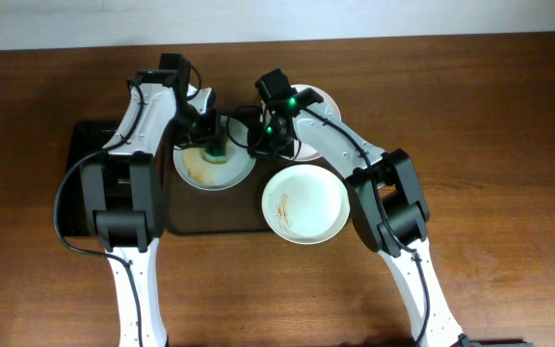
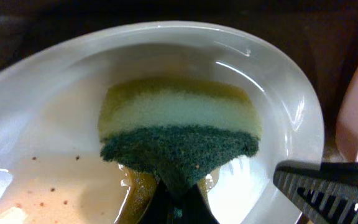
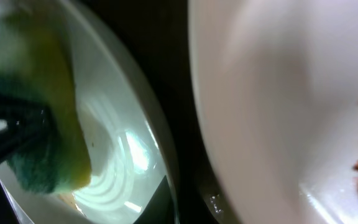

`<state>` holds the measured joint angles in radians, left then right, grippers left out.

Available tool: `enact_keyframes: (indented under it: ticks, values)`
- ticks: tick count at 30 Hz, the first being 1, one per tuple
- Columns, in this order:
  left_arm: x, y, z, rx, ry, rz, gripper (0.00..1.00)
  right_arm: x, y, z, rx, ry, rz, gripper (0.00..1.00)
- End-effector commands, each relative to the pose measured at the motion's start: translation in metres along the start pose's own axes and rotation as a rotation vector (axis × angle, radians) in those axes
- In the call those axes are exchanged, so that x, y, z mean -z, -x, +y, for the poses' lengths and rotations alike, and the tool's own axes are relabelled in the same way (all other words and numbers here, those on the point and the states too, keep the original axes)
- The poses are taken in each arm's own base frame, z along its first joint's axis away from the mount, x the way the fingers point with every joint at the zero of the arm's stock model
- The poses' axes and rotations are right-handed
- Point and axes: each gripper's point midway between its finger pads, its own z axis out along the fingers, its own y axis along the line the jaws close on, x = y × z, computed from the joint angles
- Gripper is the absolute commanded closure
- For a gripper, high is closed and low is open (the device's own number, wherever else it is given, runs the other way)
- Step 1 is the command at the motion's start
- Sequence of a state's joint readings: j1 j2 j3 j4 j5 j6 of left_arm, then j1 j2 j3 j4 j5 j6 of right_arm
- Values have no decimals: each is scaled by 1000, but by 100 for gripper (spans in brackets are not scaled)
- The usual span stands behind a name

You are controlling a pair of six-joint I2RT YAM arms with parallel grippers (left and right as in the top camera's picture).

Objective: Clean dirty plates on tray and stack at the side
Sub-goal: 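Scrub the left plate with the sponge while right gripper holds its rim, then lift the scrubbed plate with the right gripper and carry it right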

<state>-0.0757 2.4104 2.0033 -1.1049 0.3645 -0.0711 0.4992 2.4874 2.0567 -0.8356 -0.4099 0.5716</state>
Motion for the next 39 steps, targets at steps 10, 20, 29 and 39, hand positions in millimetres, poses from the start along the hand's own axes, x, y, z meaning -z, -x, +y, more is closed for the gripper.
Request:
enact_keyframes:
  ticks: [10,20,29,39]
  values:
    - [12,-36,75,84,404,151,99,-20,-18,-16,4,-60,48,96]
    - [-13,46,-3,-125,351,-186,99,-20,-18,-16,5,-60,48,96]
    - [125,63,2,-23,307,-272,99,-20,-18,-16,5,-59,48,96]
    - [163,47,56,106,322,-253,99,65,-2,-1,128,-226,-71,96]
